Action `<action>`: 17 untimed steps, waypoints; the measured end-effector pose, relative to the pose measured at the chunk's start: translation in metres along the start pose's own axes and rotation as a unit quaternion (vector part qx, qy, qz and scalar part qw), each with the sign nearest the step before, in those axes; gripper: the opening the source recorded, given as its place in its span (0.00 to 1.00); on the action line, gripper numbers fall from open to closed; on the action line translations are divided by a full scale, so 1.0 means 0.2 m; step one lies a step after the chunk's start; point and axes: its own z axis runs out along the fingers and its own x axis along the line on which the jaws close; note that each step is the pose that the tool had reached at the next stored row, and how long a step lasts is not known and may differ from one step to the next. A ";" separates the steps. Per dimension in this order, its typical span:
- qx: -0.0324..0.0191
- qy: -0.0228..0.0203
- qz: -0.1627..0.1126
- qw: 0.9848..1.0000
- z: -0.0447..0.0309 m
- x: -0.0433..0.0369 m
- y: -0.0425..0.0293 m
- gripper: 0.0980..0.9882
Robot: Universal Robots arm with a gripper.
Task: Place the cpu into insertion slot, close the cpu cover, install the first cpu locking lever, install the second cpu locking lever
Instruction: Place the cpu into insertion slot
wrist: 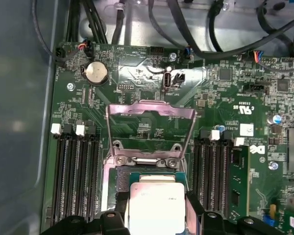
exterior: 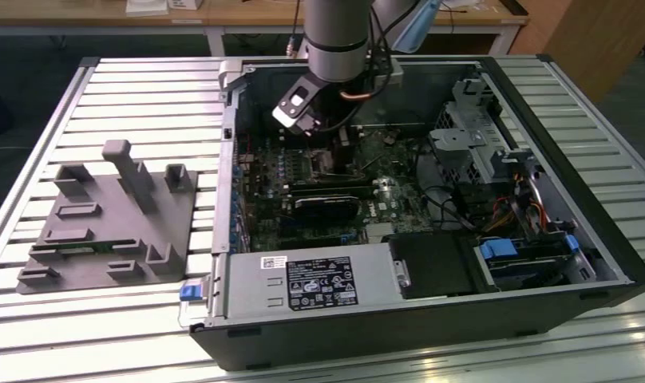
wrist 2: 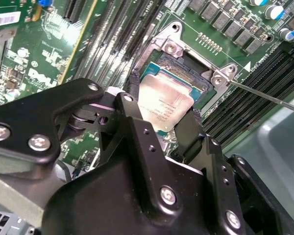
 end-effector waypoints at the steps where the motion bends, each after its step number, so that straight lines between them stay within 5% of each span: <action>1: 0.000 0.000 0.000 1.000 0.004 0.004 -0.002 0.50; 17: 0.001 -0.001 0.016 1.000 0.064 0.020 -0.008 0.50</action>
